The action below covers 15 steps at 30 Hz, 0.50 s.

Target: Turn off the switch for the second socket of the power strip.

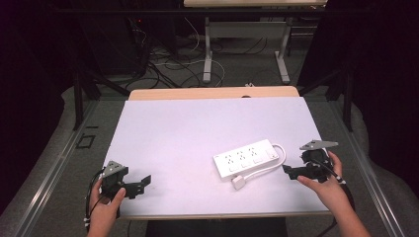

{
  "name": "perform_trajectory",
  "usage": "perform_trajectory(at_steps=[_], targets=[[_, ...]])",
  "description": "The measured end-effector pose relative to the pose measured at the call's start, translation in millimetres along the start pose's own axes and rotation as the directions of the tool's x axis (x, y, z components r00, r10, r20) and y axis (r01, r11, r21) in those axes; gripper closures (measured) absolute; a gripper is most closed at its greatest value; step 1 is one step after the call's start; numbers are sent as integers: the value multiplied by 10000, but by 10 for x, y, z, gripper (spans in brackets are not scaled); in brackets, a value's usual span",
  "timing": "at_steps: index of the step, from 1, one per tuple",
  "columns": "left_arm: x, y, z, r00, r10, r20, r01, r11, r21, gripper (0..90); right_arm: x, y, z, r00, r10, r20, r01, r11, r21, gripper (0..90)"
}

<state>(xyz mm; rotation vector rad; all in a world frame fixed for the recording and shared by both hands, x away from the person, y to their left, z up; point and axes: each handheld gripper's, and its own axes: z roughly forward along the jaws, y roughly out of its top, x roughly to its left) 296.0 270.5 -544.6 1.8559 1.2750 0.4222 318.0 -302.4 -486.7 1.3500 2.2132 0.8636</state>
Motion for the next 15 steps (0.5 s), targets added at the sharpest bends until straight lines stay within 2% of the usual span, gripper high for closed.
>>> perform_trajectory(at_steps=[15], targets=[[-8, 0, 8, 10000, 4, -7, -4, 10000, 19, 20, -16, 60, -10, 9980, -618, -155, 627, 9956, 698, 149]])
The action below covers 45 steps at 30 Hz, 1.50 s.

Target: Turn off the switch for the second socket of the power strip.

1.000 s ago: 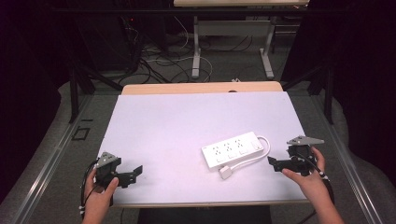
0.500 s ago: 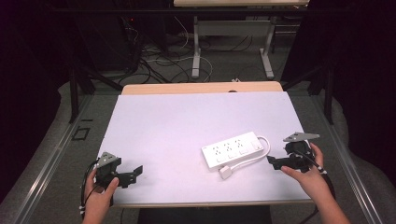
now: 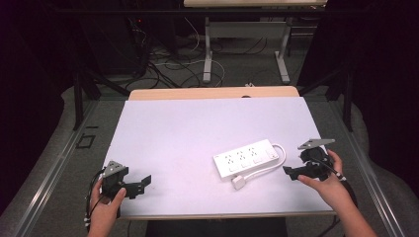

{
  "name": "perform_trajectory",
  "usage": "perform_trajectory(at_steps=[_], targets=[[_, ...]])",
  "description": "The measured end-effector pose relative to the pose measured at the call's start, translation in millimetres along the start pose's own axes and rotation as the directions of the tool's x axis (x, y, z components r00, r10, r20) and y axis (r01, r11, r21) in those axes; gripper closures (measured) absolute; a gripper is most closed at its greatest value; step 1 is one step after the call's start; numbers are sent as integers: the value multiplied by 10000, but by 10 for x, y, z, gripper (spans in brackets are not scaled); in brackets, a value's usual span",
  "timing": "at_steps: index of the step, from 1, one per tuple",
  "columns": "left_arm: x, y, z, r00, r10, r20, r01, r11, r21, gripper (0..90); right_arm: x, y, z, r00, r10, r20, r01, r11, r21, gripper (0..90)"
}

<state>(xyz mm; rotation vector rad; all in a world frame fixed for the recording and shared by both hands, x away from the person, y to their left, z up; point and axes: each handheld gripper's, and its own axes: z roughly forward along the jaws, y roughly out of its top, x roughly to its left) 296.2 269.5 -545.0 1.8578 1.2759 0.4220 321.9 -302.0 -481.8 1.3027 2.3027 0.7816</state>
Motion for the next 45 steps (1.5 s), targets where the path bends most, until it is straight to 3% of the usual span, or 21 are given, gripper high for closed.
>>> perform_trajectory(at_steps=[11, 12, 18, 21, 35, 39, 41, 43, 45], targets=[[-3, -2, 4, 10000, -25, -36, 25, 10000, -67, 20, -11, 86, 11, 9983, -502, -312, 511, 9982, 303, 178], [-3, -3, 5, 10000, -24, -35, 24, 10000, -67, 20, 3, 92, 6, 9990, -347, -273, 357, 9988, 344, 179], [-4, -3, 5, 10000, -32, -29, 32, 10000, -70, 20, -6, 143, 6, 9974, -648, -327, 658, 9974, 302, 217], [-4, -3, 8, 10000, -23, -22, 23, 10000, -71, 20, -1, 172, -12, 9982, -542, -262, 549, 9981, 296, 274], [-8, -3, 7, 10000, -41, -27, 41, 10000, -65, 20, 74, 335, 41, 9964, -750, -387, 767, 9960, 452, 293], [-3, -3, 6, 10000, -18, -15, 17, 10000, -71, 20, 92, 376, 70, 9937, -1004, -501, 1022, 9942, 335, 302], [-8, -4, 7, 10000, -72, 7, 72, 9999, -78, 21, 118, 398, 91, 9944, -845, -635, 866, 9958, 306, 304], [-8, -3, 6, 10000, -71, 14, 71, 9999, -73, 20, 112, 412, 102, 9914, -1074, -747, 1101, 9934, 326, 306], [-8, -4, 6, 10000, -69, 14, 69, 9999, -79, 20, 140, 429, 115, 9933, -924, -690, 949, 9949, 338, 309]])
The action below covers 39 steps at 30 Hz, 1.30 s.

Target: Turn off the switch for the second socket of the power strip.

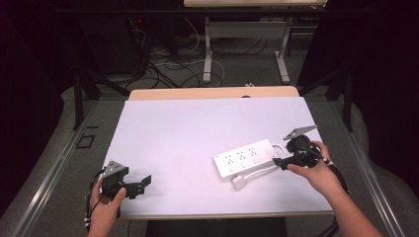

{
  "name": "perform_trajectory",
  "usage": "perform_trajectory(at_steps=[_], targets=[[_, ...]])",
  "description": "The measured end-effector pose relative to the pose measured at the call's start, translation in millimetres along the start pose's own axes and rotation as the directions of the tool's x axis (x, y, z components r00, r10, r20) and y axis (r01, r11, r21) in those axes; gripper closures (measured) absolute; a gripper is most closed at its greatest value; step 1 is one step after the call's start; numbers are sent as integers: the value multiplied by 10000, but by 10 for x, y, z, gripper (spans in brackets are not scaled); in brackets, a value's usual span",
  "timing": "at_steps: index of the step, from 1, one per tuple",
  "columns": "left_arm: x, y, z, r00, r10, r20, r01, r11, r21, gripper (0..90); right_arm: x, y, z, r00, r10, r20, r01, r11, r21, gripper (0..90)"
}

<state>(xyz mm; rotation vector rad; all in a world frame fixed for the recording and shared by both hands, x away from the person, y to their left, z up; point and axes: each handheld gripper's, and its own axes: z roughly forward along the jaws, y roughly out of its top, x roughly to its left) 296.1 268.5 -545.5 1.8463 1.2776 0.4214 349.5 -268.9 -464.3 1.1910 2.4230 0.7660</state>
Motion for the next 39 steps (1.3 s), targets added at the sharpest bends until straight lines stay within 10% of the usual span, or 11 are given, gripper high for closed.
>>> perform_trajectory(at_steps=[39], targets=[[10, 1, -7, 10000, 49, -21, -49, 10000, 20, 23, 254, 347, 271, 9956, -154, -920, 191, 9991, 389, 405]])
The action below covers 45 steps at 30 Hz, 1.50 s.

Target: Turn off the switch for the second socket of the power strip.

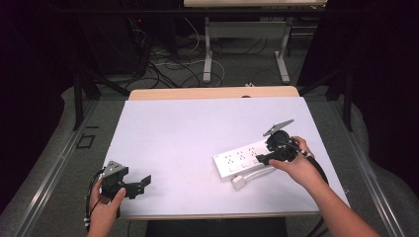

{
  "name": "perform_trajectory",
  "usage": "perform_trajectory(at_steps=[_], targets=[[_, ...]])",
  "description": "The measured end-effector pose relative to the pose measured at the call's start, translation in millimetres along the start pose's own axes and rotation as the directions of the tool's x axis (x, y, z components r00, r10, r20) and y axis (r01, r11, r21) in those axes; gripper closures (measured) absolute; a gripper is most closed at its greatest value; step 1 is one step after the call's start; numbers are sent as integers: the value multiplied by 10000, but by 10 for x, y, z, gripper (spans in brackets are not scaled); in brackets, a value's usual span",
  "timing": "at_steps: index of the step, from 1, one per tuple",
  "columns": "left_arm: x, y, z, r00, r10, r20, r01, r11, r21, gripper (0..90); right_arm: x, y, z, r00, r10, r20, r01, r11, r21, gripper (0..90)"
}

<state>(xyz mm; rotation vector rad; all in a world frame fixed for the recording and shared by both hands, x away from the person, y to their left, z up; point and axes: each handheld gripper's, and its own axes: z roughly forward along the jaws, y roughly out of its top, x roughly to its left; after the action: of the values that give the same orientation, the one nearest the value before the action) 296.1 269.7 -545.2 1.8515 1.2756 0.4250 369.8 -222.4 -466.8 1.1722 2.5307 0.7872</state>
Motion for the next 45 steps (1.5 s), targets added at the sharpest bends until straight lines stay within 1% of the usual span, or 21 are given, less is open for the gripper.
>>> perform_trajectory(at_steps=[3, 4, 6, 9, 10, 11, 18, 21, 22, 23, 25, 26, 27, 30, 31, 33, 39, 40, 41, 44, 45], targets=[[-2, 0, 2, 10000, -2, -4, 2, 10000, -20, 23, 11, 22, 28, 9999, -9, 112, 9, 10000, -32, 412], [-2, 0, 2, 10000, -6, -3, 6, 10000, -27, 22, 12, 31, 34, 9999, -104, -69, 104, 9999, 30, 412], [-3, -3, 8, 10000, -33, -42, 33, 9999, -138, 22, 18, 48, 35, 9999, -114, -32, 115, 9996, 259, 412], [1, 0, 1, 10000, -15, -1, 15, 10000, -49, 22, 20, 68, 86, 9996, -254, -89, 255, 9996, 116, 420], [-3, -4, 8, 10000, -34, -39, 33, 9999, -133, 23, 40, 74, 90, 10000, -60, 14, 60, 9998, 206, 426], [-2, -4, 8, 10000, -31, -37, 31, 9999, -119, 23, 39, 78, 98, 9998, -146, -143, 149, 9997, 217, 432], [-4, -5, 10, 10000, -40, -16, 40, 9999, -101, 23, 55, 112, 165, 9999, -122, 6, 122, 9987, 489, 464], [-1, -1, 6, 10000, -14, 24, 14, 10000, -4, 23, 44, 129, 180, 9992, -306, -244, 323, 9968, 730, 481], [-3, -3, 11, 10000, -29, 3, 29, 10000, -68, 23, 50, 125, 194, 9996, -224, -181, 235, 9978, 624, 498], [-5, -4, 14, 10000, -37, -18, 37, 9999, -99, 23, 50, 133, 200, 9998, -146, -164, 159, 9965, 815, 507], [2, 2, 3, 10000, -6, 87, 6, 10000, 68, 24, 53, 138, 223, 9994, -182, -279, 205, 9962, 847, 513], [2, 2, 4, 10000, -8, 87, 8, 10000, 63, 23, 60, 126, 255, 9994, -98, -326, 113, 9988, 474, 522], [2, 2, 4, 10000, -10, 91, 9, 10000, 71, 24, 59, 137, 242, 9997, -153, -181, 169, 9959, 893, 538], [2, 2, 3, 10000, -12, 90, 12, 10000, 77, 24, 68, 114, 325, 9992, 1, -404, 9, 9997, 232, 556], [2, 1, 3, 10000, -23, 89, 22, 10000, 94, 24, 68, 136, 301, 9993, -84, -357, 114, 9965, 830, 559], [1, 1, 3, 10000, -29, 92, 28, 10000, 95, 24, 84, 140, 314, 9994, 62, -338, -27, 9947, 1032, 567], [2, 0, 4, 10000, -21, 92, 20, 9999, 102, 24, 103, 157, 367, 9992, 137, -368, -90, 9923, 1238, 619], [2, 0, 4, 10000, -13, 94, 12, 9999, 113, 24, 112, 151, 387, 9987, 275, -431, -226, 9938, 1093, 625], [2, 0, 4, 10000, -13, 94, 12, 9999, 113, 24, 124, 173, 360, 9987, 376, -345, -312, 9851, 1693, 632], [3, 1, 5, 10000, -4, 86, 3, 9999, 102, 24, 129, 158, 435, 9983, 428, -393, -383, 9933, 1092, 647], [3, 0, 5, 10000, -9, 83, 8, 9999, 101, 24, 143, 170, 418, 9979, 559, -313, -508, 9881, 1450, 654]])
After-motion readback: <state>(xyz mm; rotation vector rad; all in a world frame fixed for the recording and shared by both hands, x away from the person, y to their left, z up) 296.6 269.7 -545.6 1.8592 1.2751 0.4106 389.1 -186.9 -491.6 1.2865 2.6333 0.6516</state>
